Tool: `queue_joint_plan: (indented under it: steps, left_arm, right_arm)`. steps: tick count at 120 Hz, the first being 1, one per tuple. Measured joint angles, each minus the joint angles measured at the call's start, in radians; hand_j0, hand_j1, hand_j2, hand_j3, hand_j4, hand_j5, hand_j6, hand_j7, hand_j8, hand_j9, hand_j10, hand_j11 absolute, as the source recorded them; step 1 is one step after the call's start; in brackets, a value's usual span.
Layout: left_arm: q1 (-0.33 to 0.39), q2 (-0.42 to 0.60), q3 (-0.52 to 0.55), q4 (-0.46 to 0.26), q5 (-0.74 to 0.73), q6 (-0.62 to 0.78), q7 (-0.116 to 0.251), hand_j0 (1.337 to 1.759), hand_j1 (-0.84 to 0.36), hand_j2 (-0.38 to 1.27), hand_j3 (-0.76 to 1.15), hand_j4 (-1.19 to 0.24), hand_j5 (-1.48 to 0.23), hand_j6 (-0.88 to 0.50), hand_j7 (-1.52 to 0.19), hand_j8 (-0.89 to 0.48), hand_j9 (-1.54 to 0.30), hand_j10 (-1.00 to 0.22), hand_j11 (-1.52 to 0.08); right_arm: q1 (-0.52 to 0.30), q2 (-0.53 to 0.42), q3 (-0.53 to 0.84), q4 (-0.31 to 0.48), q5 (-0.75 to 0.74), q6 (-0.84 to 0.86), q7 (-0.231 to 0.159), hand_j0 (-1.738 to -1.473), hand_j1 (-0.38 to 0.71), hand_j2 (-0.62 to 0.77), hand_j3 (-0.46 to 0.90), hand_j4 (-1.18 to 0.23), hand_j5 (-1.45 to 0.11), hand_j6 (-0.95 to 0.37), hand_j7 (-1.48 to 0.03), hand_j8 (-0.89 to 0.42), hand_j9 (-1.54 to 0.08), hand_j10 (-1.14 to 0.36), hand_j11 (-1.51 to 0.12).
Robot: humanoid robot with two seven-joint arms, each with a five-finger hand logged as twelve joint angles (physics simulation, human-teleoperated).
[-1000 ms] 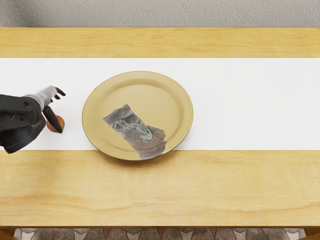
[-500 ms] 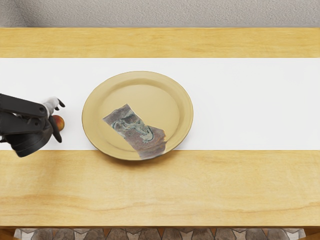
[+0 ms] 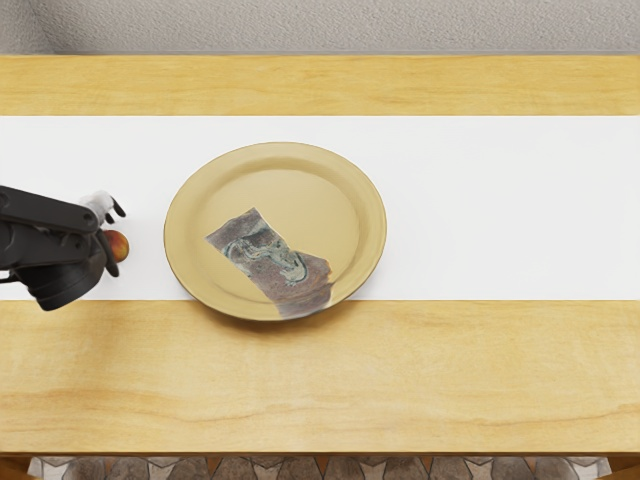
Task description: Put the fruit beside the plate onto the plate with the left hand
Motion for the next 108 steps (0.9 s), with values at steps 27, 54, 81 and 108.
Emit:
queue_joint_plan:
  steps: [27,54,81,108]
  left_arm:
    - [0.004,-0.013,0.001,0.009,0.0,0.0,0.0,1.658,-0.1,0.08,0.0,-0.37,-0.48,-0.37,-0.48,-0.37,-0.48,-0.37,-0.48]
    - [0.009,-0.023,-0.001,0.01,-0.001,0.002,0.002,1.662,-0.15,-0.01,0.27,-0.42,-0.53,-0.31,-0.6,-0.39,-0.49,-0.42,-0.53]
    - [0.002,-0.021,-0.004,0.007,-0.006,0.001,0.001,1.658,-0.18,0.06,0.15,-0.45,-0.57,-0.38,-0.59,-0.42,-0.54,-0.44,-0.57]
    - [0.002,-0.022,-0.002,0.004,-0.012,0.0,0.0,1.658,-0.22,0.09,0.06,-0.48,-0.62,-0.43,-0.58,-0.47,-0.61,-0.48,-0.62]
  right_arm:
    - [0.0,0.0,0.0,0.0,0.0,0.0,0.0,-1.658,-0.3,-0.01,0.0,-0.04,-0.05,-0.04,-0.05,-0.04,-0.05,-0.04,-0.05]
    - [0.0,0.0,0.0,0.0,0.0,0.0,0.0,-1.658,-0.3,-0.01,0.0,-0.04,-0.05,-0.04,-0.05,-0.04,-0.05,-0.04,-0.05]
    - [0.0,0.0,0.0,0.0,0.0,0.0,0.0,-1.658,-0.3,-0.01,0.0,-0.04,-0.05,-0.04,-0.05,-0.04,-0.05,-0.04,-0.05]
    - [0.0,0.0,0.0,0.001,0.0,0.0,0.0,-1.658,-0.3,-0.01,0.0,-0.04,-0.05,-0.04,-0.05,-0.04,-0.05,-0.04,-0.05]
